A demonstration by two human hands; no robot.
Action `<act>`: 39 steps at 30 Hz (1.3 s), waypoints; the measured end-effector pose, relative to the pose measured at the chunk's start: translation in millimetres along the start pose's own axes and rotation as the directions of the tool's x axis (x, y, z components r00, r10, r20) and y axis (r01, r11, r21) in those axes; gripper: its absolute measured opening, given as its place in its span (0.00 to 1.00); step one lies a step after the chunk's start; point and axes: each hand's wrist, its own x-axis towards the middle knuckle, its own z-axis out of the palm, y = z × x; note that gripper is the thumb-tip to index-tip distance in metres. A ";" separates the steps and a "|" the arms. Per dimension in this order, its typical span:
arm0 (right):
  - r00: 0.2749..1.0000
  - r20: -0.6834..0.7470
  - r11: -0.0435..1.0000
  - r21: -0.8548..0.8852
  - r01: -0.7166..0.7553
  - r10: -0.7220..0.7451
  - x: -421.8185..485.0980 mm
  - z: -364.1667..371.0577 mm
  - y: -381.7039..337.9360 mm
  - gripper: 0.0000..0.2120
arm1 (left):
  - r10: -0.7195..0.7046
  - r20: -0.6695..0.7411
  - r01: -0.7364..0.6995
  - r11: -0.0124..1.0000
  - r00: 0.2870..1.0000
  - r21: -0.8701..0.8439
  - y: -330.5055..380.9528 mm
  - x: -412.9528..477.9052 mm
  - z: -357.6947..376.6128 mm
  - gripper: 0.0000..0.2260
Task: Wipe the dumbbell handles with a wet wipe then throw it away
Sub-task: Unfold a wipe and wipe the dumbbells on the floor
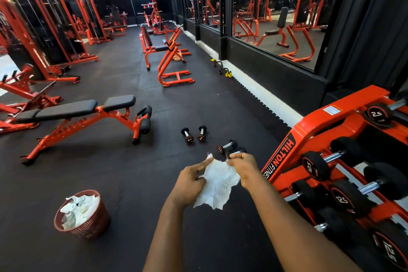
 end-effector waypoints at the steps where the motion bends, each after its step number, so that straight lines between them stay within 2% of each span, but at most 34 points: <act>1: 0.999 0.009 0.999 0.016 0.047 -0.047 -0.2 0.4 -3.0 0.08 | -0.033 -0.044 0.032 0.999 0.998 -0.025 -3.6 1.2 -1.2 0.29; 6: 0.968 0.141 0.978 0.041 0.203 -0.207 -9.8 3.4 -22.9 0.17 | -0.263 -0.232 0.251 0.964 0.936 -0.083 -13.3 13.6 3.8 0.24; 11: 0.942 0.266 0.979 0.069 0.192 -0.204 -13.6 0.1 -27.6 0.18 | -0.173 -0.266 0.135 0.979 0.948 -0.154 14.3 29.0 21.7 0.27; 15: 0.944 0.277 0.979 0.140 0.146 -0.181 -12.1 -10.9 -26.6 0.12 | -0.093 -0.362 0.080 0.996 0.928 -0.050 25.2 36.1 24.0 0.17; 17: 0.952 0.243 0.980 0.113 0.163 -0.186 -11.2 -13.8 -25.3 0.15 | -0.062 -0.380 0.070 0.997 0.923 0.009 25.1 37.6 22.8 0.12; 19: 0.965 0.179 0.981 0.075 0.180 -0.191 -9.3 -13.4 -24.3 0.15 | -0.040 -0.377 0.043 0.999 0.925 0.000 21.7 39.0 22.9 0.05; 23: 0.977 0.104 0.983 0.033 0.181 -0.184 -4.4 -12.0 -21.9 0.02 | 0.000 -0.371 -0.031 0.997 0.929 -0.077 24.1 37.0 26.8 0.14; 26: 0.968 0.138 0.976 -0.026 0.214 -0.209 -6.6 -9.4 -22.5 0.03 | 0.003 -0.410 -0.064 0.989 0.912 -0.135 30.7 38.8 30.0 0.10; 28: 0.963 0.117 0.967 -0.047 0.249 -0.242 -9.1 -7.0 -23.7 0.03 | 0.038 -0.423 -0.090 0.991 0.905 -0.102 35.3 41.5 32.1 0.06; 31: 0.952 0.070 0.950 -0.077 0.304 -0.299 -9.3 -5.1 -23.2 0.02 | 0.045 -0.420 -0.093 0.991 0.907 -0.095 37.5 43.5 37.0 0.15; 34: 0.942 0.019 0.935 -0.113 0.335 -0.335 -7.8 -3.0 -21.0 0.02 | 0.044 -0.430 -0.061 0.998 0.902 -0.026 34.7 42.6 40.0 0.14; 36: 0.932 -0.035 0.925 -0.142 0.352 -0.360 -6.4 -0.8 -21.0 0.03 | 0.060 -0.488 -0.059 0.998 0.871 0.018 33.4 41.5 40.5 0.13; 39: 0.920 -0.069 0.919 -0.118 0.376 -0.386 -4.6 3.0 -21.4 0.05 | 0.084 -0.605 -0.107 0.994 0.791 -0.001 42.4 36.7 42.4 0.16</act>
